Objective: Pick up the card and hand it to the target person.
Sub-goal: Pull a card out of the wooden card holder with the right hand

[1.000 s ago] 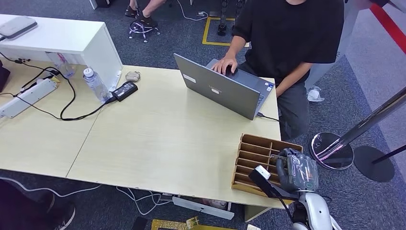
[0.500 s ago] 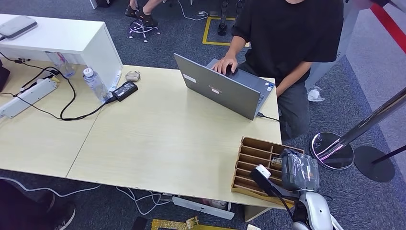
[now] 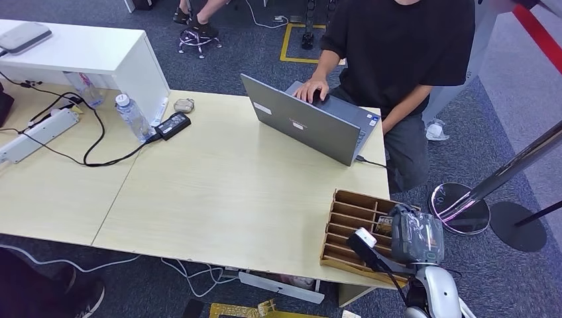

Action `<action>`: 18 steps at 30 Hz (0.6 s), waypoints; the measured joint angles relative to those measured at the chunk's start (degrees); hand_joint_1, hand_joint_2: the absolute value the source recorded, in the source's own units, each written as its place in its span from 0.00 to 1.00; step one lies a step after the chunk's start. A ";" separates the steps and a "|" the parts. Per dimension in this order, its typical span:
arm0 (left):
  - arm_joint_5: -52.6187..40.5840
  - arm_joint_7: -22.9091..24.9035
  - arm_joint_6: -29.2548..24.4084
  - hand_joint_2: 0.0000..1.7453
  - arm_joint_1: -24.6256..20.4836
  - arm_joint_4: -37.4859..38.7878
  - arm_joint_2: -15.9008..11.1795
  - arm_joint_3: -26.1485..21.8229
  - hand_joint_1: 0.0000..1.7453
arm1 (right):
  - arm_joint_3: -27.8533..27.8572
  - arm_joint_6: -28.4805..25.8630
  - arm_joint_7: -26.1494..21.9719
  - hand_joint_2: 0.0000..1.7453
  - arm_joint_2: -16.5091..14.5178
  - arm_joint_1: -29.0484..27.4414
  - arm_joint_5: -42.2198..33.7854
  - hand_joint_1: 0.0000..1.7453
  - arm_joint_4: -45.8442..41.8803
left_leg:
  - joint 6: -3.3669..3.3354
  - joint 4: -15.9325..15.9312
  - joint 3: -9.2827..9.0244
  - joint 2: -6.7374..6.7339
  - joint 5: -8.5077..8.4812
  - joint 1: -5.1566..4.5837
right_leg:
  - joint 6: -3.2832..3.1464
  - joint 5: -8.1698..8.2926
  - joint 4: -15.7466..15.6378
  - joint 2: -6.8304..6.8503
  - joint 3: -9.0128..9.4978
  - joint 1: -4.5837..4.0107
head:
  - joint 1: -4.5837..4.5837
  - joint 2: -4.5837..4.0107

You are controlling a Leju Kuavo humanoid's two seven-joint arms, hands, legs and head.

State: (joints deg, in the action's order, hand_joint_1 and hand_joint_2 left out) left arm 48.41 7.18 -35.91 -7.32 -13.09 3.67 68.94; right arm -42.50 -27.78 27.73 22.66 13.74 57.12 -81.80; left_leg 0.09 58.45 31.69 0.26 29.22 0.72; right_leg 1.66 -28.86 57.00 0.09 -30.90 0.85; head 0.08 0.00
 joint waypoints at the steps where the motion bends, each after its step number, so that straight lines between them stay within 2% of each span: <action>1: 0.00 0.01 0.01 0.00 0.00 0.00 0.00 0.00 0.00 | 0.01 -0.50 -0.21 1.00 -0.01 0.00 0.08 1.00 0.04 | 0.00 0.00 0.00 0.00 0.00 0.00 | 0.00 0.00 0.00 0.00 0.00 0.00 | 0.00 0.00; 7: -0.08 0.01 0.03 0.00 0.00 -0.01 -0.01 0.00 0.00 | 0.30 -4.32 -1.57 1.00 -0.04 0.03 0.97 1.00 0.50 | 0.00 0.00 0.01 0.00 0.00 0.00 | 0.00 0.00 0.00 0.00 0.00 0.00 | -0.01 0.00; 12: -0.42 0.26 -0.31 0.00 -0.01 -0.01 0.01 0.00 0.00 | 1.22 -9.75 -3.57 1.00 -0.13 0.47 2.18 1.00 1.05 | 0.00 0.00 0.00 0.00 0.00 0.00 | 0.00 0.00 0.00 0.00 0.00 0.00 | -0.01 0.00; 15: -0.75 0.56 -0.43 0.00 0.00 -0.01 0.11 0.02 0.00 | 2.52 -11.15 -6.26 1.00 -0.28 0.65 3.33 1.00 1.37 | 0.00 0.00 0.01 0.00 0.00 0.00 | 0.00 0.00 0.00 0.01 0.01 0.00 | -0.01 0.00; 18: -1.11 0.63 -0.43 0.00 -0.01 -0.01 0.15 0.03 0.00 | 5.32 -11.31 -11.07 1.00 -1.32 0.57 4.67 1.00 1.63 | 0.00 0.00 0.01 0.01 0.00 0.00 | 0.00 0.00 0.00 0.00 0.01 0.00 | -0.01 0.00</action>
State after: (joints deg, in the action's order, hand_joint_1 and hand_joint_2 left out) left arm 47.30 7.81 -36.34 -7.32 -13.09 3.83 68.96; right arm -37.18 -39.09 16.66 21.33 14.31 61.79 -80.17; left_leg 0.09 58.45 31.70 0.27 29.22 0.72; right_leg 1.66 -28.86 57.01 0.09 -30.89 0.85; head 0.07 0.00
